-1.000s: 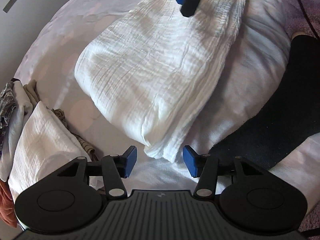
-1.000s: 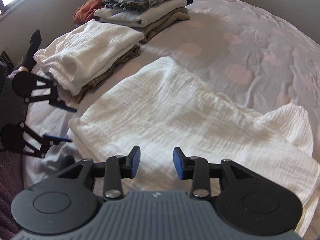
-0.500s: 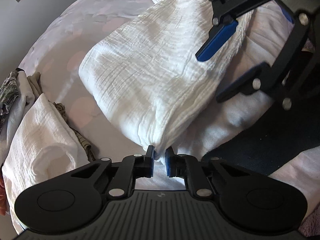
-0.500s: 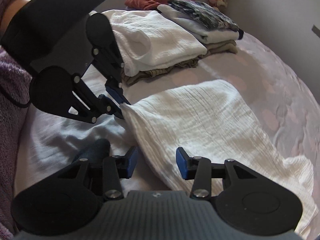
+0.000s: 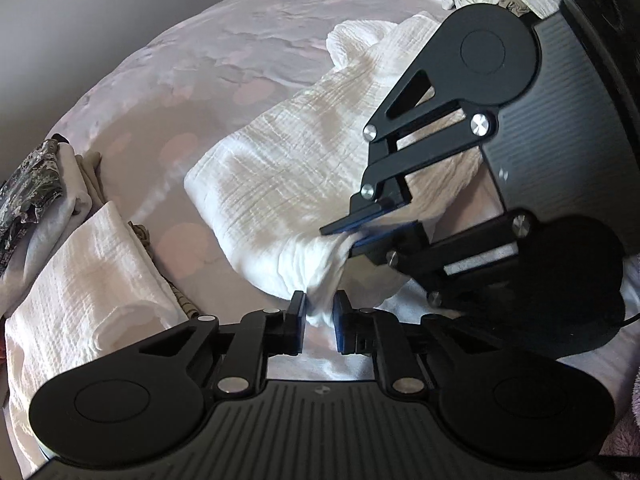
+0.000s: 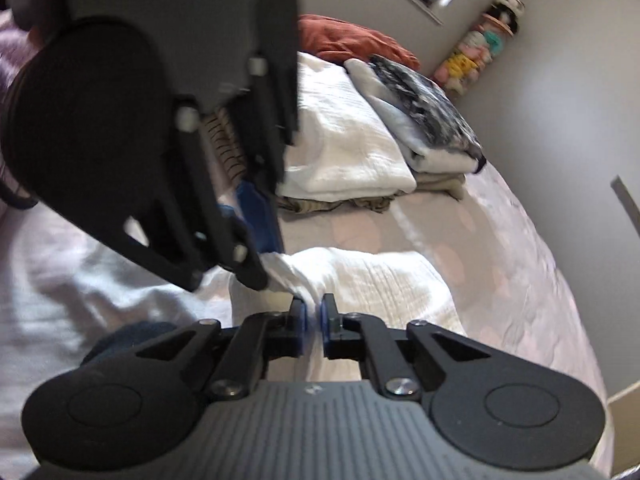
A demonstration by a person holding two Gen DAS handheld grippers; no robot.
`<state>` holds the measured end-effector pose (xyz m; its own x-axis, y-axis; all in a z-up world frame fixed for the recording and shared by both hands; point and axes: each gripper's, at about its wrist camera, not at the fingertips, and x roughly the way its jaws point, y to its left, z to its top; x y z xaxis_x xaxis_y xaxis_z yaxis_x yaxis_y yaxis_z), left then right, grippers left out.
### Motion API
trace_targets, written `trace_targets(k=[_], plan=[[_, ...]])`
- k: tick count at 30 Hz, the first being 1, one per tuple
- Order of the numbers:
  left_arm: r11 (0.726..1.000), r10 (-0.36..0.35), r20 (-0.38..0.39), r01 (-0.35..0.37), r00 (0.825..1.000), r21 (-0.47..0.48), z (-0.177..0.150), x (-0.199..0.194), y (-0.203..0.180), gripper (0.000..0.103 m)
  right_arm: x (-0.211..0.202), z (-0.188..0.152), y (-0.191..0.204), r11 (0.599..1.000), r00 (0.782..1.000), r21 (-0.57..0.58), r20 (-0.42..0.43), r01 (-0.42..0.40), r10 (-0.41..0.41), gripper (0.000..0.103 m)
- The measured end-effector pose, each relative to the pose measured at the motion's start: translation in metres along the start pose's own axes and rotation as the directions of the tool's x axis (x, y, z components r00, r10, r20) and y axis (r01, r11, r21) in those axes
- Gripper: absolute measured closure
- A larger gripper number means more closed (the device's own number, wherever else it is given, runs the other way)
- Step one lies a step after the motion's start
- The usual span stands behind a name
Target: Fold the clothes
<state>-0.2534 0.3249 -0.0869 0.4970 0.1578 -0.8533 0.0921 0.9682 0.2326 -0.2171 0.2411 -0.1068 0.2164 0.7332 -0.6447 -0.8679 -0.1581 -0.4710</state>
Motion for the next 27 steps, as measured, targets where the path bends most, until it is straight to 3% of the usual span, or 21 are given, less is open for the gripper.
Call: trace_targets(k=[2, 7, 18, 21, 23, 27], plan=[[1.000, 0.001, -0.010, -0.001, 1.000, 0.002, -0.005, 0.003, 0.003, 0.084, -0.003, -0.003, -0.006, 1.000, 1.000, 0.022, -0.006, 0.011, -0.010, 0.095], [0.996, 0.066, -0.034, -0.063, 0.997, 0.066, -0.009, 0.023, 0.004, 0.084, -0.009, -0.008, -0.018, 0.997, 0.999, 0.071, -0.017, 0.042, -0.041, 0.095], [0.991, -0.007, 0.122, -0.010, 0.992, 0.134, 0.018, 0.040, -0.013, 0.084, -0.013, -0.012, -0.031, 0.988, 0.998, 0.142, -0.026, 0.057, -0.054, 0.094], [0.993, -0.048, 0.139, 0.032, 0.989, 0.116, 0.019, 0.039, -0.016, 0.086, -0.014, -0.015, -0.038, 0.982, 0.998, 0.176, -0.034, 0.066, -0.061, 0.094], [0.997, -0.054, 0.135, 0.046, 0.989, 0.058, 0.014, 0.036, -0.016, 0.097, -0.013, -0.017, -0.042, 0.977, 0.997, 0.202, -0.039, 0.071, -0.065, 0.094], [0.995, -0.054, 0.122, 0.064, 0.991, -0.081, 0.003, 0.029, -0.015, 0.099, -0.013, -0.019, -0.047, 0.966, 0.995, 0.240, -0.047, 0.096, -0.087, 0.095]])
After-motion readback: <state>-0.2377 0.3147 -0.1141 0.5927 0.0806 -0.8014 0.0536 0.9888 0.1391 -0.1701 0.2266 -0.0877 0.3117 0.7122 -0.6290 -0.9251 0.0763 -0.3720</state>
